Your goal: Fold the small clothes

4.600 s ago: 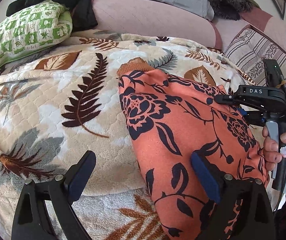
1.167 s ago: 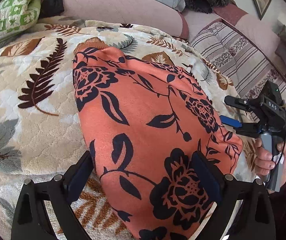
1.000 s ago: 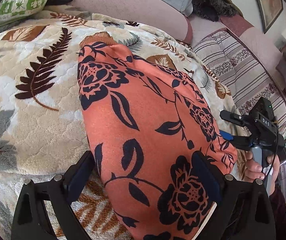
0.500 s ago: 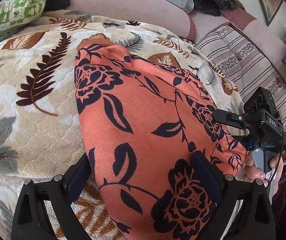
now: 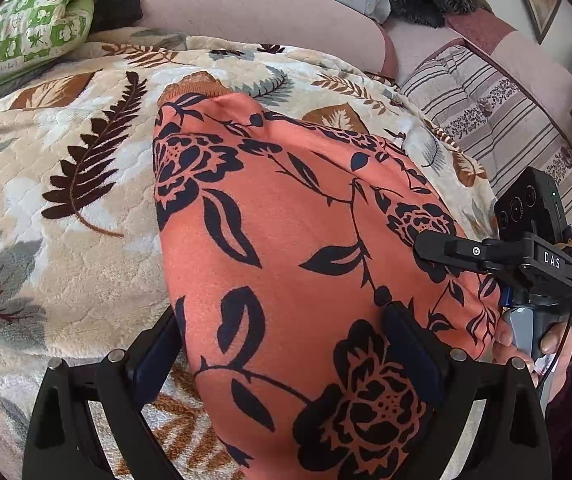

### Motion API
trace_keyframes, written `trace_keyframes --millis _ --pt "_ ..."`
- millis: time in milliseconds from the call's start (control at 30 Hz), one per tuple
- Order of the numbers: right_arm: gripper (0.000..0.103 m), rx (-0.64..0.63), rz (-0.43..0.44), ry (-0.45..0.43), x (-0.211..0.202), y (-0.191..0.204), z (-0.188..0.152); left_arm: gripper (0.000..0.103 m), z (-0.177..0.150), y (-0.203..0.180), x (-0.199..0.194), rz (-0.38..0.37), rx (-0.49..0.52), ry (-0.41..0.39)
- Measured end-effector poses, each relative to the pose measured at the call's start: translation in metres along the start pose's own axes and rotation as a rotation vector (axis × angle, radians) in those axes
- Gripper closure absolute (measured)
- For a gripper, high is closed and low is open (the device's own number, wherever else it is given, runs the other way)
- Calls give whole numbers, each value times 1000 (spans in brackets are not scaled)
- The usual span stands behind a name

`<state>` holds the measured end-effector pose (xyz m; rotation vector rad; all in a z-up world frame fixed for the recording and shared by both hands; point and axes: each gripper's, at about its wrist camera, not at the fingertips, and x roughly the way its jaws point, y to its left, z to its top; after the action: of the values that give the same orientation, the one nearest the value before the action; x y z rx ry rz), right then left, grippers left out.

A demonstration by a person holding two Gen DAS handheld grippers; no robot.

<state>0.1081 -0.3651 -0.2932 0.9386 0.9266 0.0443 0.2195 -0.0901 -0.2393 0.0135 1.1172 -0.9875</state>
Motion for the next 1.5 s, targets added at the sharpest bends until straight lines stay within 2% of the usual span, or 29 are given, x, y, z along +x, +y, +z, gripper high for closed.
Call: trace_keyframes --millis 133,333,600,1000,1100,1300,1500 --pt "30 -20 -3 -24 -1 6 -1 6 1 0 1 4 -5 -3" --pt "31 -83 2 -54 -2 21 -2 7 1 -2 -2 14 -6 -24" --pt "35 -107 -78 -16 9 19 -3 11 0 -4 -4 32 22 -47" --pt "51 -238 -186 -95 4 51 -11 32 -1 -3 -14 61 15 -81" --pt "53 -289 -216 -116 3 65 -14 35 -1 -1 -21 73 8 -93" --pt "57 -381 -223 -124 9 95 -25 36 -1 7 -46 123 -13 -153" --pt "58 -420 -194 -129 16 124 -35 37 -1 22 -79 137 -58 -213"
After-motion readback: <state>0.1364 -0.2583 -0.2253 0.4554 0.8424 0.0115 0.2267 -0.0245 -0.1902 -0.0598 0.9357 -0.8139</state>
